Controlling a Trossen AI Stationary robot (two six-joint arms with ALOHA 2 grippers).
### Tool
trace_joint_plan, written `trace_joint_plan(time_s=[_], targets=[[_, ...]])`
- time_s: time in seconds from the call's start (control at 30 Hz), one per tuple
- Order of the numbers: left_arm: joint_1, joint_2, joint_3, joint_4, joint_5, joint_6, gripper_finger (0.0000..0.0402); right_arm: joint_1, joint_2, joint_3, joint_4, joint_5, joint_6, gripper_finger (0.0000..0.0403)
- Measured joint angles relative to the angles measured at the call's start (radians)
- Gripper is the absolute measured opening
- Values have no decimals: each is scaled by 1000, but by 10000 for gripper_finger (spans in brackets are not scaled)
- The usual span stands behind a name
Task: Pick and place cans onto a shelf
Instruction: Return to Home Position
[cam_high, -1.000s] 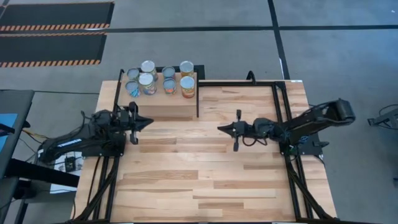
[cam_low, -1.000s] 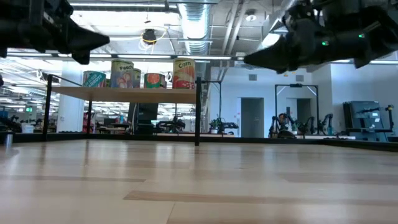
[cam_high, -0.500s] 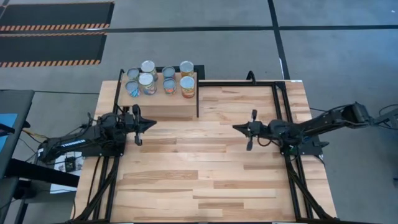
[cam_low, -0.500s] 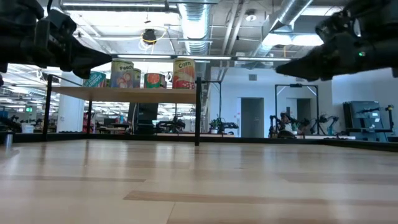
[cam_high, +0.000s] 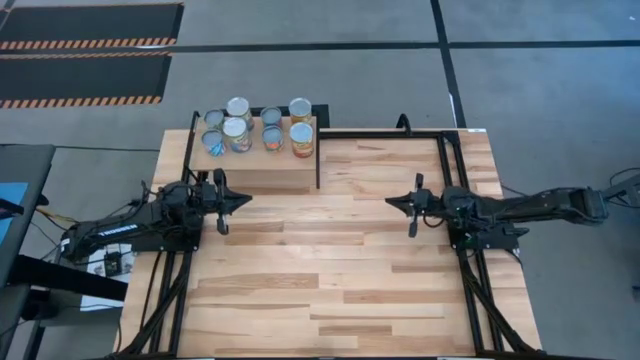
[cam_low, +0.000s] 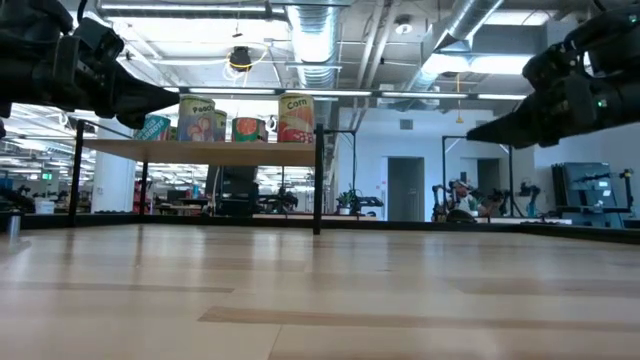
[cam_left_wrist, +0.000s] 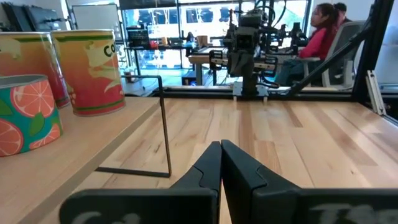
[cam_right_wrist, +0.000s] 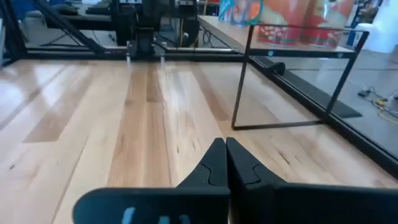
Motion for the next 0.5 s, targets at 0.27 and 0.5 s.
trace_joint_plan(time_s=[0.27,0.5], targets=[[0,0,-1,0,0,-11,0,-89,-208,0,-194,-24,-12,1],[0,0,-2,1,-7,-23,0,-93,-355,-1,-258,-7,-31,1]])
